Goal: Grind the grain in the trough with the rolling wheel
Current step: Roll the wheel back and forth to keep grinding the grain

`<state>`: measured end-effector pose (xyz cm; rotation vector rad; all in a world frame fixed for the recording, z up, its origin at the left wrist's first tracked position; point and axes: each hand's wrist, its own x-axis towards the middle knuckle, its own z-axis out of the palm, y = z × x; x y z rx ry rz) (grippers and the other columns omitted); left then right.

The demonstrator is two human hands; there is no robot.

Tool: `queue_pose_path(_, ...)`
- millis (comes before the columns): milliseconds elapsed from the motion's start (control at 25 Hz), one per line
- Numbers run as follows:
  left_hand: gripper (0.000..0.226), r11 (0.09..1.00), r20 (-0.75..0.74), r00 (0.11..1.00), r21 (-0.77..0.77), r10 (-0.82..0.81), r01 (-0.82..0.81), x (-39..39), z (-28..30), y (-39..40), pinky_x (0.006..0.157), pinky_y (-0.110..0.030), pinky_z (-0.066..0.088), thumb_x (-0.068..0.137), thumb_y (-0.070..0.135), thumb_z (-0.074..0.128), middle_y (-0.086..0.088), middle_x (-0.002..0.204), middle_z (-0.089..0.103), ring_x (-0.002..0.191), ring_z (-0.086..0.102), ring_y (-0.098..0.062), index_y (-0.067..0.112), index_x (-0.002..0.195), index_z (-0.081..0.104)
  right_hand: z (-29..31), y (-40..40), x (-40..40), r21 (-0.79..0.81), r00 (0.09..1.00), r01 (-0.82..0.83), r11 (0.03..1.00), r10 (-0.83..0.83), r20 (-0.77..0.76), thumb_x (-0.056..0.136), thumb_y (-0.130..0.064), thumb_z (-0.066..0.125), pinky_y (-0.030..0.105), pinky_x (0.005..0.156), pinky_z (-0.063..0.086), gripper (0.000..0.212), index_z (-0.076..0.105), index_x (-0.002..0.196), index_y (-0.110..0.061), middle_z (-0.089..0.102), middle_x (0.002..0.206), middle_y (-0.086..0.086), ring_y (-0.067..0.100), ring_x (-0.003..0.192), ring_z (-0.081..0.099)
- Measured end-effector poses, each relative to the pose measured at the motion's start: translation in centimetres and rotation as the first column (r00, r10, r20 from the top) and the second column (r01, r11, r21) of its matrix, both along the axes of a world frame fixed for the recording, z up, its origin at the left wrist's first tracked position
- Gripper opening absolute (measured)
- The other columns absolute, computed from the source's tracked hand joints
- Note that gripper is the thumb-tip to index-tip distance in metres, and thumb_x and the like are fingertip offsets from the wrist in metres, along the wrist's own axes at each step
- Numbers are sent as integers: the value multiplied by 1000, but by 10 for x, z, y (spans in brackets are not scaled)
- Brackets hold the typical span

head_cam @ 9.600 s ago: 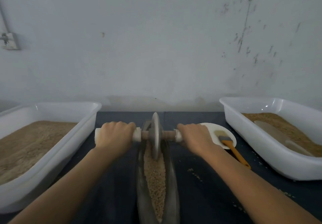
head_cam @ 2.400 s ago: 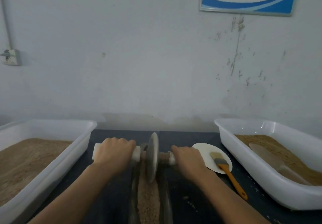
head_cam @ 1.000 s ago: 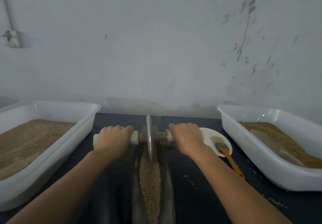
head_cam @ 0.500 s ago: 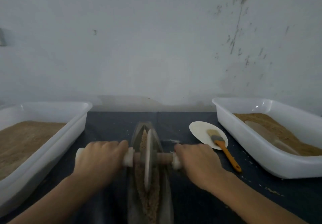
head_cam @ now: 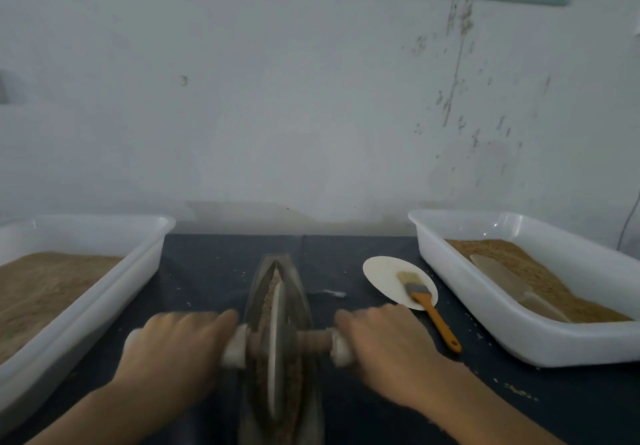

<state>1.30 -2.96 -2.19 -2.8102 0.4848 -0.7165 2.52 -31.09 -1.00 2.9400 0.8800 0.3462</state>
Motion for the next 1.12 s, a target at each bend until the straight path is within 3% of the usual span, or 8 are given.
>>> queue_pose_path(120, 54, 998, 0, 998, -11, -68, 68, -13, 4, 3, 44, -22, 12, 41, 45, 72, 17, 54, 39, 44, 50, -4, 40, 72, 28, 1, 1, -6, -39, 998, -13, 999, 15, 57, 77, -30, 69, 35, 58, 38, 31, 44, 95, -29, 61, 85, -3, 21, 73, 58)
queue_pose_path(280, 27, 991, -5, 991, -16, 132, -132, 34, 7, -4, 57, -27, 31, 80, 47, 58, 14, 78, 54, 70, 57, -8, 38, 85, 34, 5, 24, 44, -12, 979, 90, 996, -86, 186, 81, -23, 65, 38, 65, 44, 23, 49, 99, -21, 66, 94, 3, 30, 83, 63)
queue_pose_path(400, 11, 976, -13, 977, -38, 214, -214, 72, 19, -12, 62, -31, 39, 86, 35, 52, 8, 91, 63, 81, 62, -17, 30, 93, 45, 16, 40, 80, -12, 965, 196, 981, -190, 182, 85, -22, 60, 35, 64, 33, 21, 51, 104, -20, 66, 102, 7, 34, 91, 61)
queue_pose_path(520, 15, 982, -70, 982, -63, 174, -179, 58, 18, -11, 64, -29, 36, 86, 35, 55, 9, 94, 62, 80, 59, -14, 31, 94, 43, 9, 36, 63, -4, 974, 156, 988, -153, 168, 85, -23, 61, 36, 66, 40, 21, 50, 103, -21, 65, 100, 5, 31, 88, 61)
queue_pose_path(760, 54, 982, 97, 977, 9, -190, 190, -38, 12, 0, 50, -22, 25, 32, 37, 82, 14, 59, 49, 46, 50, -8, 33, 73, 47, -13, -12, -19, -13, 1000, 20, 1000, -20, 12, 73, -38, 66, 36, 62, 46, 38, 32, 88, -38, 55, 82, -9, 13, 71, 55)
queue_pose_path(880, 40, 998, -14, 1000, 64, 8, -7, -19, 8, -6, 51, -27, 35, 56, 35, 80, 9, 68, 57, 57, 59, -14, 30, 81, 50, -16, -1, 4, 11, 994, 58, 998, -59, 91, 75, -43, 66, 38, 65, 49, 34, 36, 90, -36, 59, 83, -6, 15, 74, 59)
queue_pose_path(960, 20, 990, 21, 991, 45, 135, -136, 24, 14, -12, 57, -31, 39, 78, 32, 66, 5, 81, 63, 73, 64, -20, 26, 90, 50, -10, 14, 42, -13, 982, 110, 994, -107, 157, 78, -39, 65, 39, 65, 49, 28, 43, 95, -32, 64, 87, -1, 23, 77, 62)
queue_pose_path(1120, 16, 974, -27, 974, -21, 223, -223, 86, 25, -12, 68, -35, 41, 89, 31, 54, 0, 100, 65, 90, 63, -27, 22, 100, 47, 14, 42, 100, -35, 948, 227, 973, -213, 239, 83, -37, 63, 33, 60, 34, 26, 48, 100, -24, 67, 94, 3, 29, 82, 62)
